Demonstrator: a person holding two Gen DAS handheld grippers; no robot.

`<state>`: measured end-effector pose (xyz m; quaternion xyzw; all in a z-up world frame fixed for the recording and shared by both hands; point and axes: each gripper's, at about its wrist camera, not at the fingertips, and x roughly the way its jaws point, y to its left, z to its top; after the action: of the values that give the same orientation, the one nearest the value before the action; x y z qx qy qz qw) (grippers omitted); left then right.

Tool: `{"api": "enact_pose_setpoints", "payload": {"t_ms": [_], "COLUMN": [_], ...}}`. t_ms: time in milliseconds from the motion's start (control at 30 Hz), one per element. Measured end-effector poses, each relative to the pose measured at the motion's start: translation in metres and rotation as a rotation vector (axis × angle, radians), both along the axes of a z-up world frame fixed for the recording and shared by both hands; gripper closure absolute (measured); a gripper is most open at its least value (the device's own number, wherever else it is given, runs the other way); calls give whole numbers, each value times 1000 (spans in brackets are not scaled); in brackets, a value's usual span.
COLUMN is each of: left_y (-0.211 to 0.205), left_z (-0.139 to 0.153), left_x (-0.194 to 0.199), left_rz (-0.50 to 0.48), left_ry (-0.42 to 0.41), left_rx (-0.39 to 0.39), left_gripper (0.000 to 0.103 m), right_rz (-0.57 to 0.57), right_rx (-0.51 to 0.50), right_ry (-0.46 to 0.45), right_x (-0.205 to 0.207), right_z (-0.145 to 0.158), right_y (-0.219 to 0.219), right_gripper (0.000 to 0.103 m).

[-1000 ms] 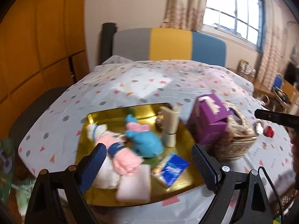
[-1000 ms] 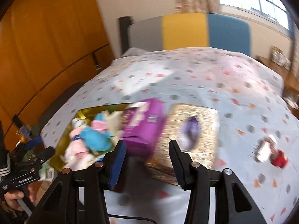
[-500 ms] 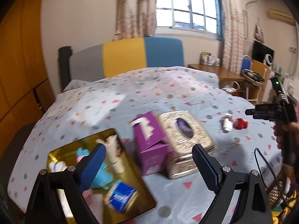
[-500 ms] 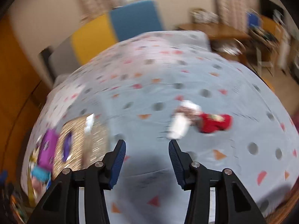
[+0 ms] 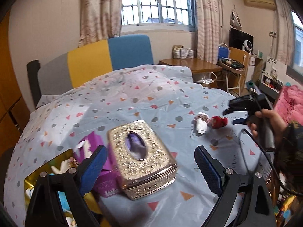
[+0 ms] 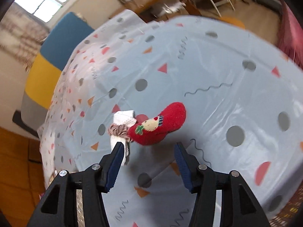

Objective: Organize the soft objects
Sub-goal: 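Move both tools back to the waffle cloth and red sock, then grasp the red sock with the right tool while the left tool grasps the waffle cloth with scrunchie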

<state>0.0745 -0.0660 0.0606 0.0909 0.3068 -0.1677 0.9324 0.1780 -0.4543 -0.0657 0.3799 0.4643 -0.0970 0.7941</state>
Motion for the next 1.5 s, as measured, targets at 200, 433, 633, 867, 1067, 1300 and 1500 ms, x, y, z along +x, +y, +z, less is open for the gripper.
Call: {"api": "enact_pose_setpoints", "payload": {"t_ms": [200, 433, 633, 867, 1067, 1300, 1500], "left_y": [-25, -60, -109, -165, -202, -229, -238], "left_z": [-6, -9, -25, -79, -118, -146, -167], "left_x": [12, 32, 65, 116, 151, 183, 202], "left_rz": [-34, -74, -113, -96, -126, -150, -156], "left_ry": [26, 58, 156, 292, 362, 426, 489], "left_rx": [10, 9, 4, 56, 86, 73, 55], "left_gripper": [9, 9, 10, 25, 39, 39, 78], "right_rz": [-106, -14, 94, 112, 126, 123, 134], "right_rx": [136, -33, -305, -251, -237, -218, -236], "right_ry": [30, 106, 124, 164, 185, 189, 192], "right_x": [25, 58, 47, 39, 43, 44, 46], "right_z": [-34, -43, -17, -31, -36, -39, -39], "right_y": [-12, -4, 1, -14, -13, -13, -11], "right_gripper": [41, 86, 89, 88, 86, 86, 85]}}
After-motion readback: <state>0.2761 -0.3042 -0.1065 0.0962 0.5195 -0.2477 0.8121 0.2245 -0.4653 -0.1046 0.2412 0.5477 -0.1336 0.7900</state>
